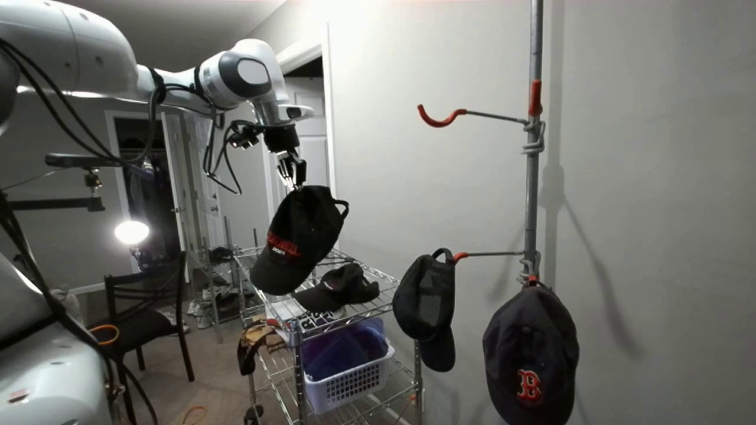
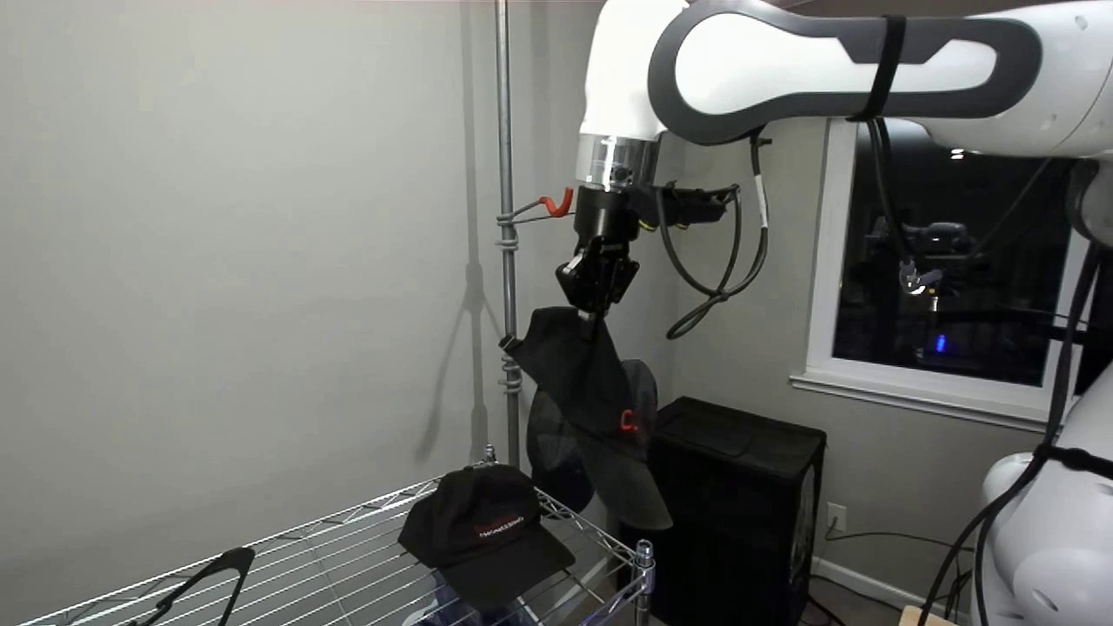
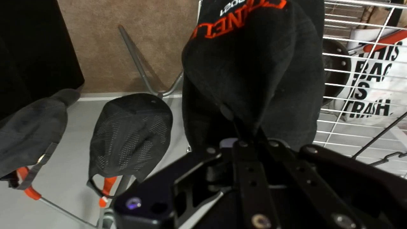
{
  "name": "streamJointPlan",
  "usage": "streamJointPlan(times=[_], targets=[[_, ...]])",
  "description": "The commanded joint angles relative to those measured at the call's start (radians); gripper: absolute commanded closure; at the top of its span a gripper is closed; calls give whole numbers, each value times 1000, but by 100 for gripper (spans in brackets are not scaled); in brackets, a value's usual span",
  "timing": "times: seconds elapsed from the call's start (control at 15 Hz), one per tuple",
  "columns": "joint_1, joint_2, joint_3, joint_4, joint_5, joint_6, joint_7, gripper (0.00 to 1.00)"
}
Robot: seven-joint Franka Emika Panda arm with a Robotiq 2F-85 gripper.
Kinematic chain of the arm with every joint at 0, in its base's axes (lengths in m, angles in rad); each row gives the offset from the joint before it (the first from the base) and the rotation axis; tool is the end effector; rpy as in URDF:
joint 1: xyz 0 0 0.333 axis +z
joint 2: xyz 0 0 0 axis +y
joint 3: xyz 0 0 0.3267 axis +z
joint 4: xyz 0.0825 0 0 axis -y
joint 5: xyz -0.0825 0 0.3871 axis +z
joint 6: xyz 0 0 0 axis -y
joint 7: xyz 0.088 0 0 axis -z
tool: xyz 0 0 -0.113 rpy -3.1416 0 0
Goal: Pick up the black cap from the top left hanger and put it on the top shelf of the silver rack, pick up the black cap from the top right hanger and put it on top of the black cap on the first shelf of the silver rack, pick up the gray cap from the bottom left hanger and put it on the stacked black cap on the top shelf of the silver rack, pick up the gray cap from the bottom right hanger and put it on the stacked gray cap on the top shelf of the silver rack
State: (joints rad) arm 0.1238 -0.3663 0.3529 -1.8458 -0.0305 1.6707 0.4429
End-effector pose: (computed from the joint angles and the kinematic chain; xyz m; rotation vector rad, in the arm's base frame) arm 0.3895 0.2351 0.6792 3.0577 0.0355 0.3384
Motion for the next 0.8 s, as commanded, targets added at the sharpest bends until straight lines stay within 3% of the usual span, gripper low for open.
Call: streamJointPlan(times=[0.0, 0.33, 0.73], targets=[[28, 95, 67, 26, -45, 43, 87, 99], [51, 208, 118, 53, -229, 117, 239, 99], [125, 348, 105, 128, -430, 129, 343, 99]])
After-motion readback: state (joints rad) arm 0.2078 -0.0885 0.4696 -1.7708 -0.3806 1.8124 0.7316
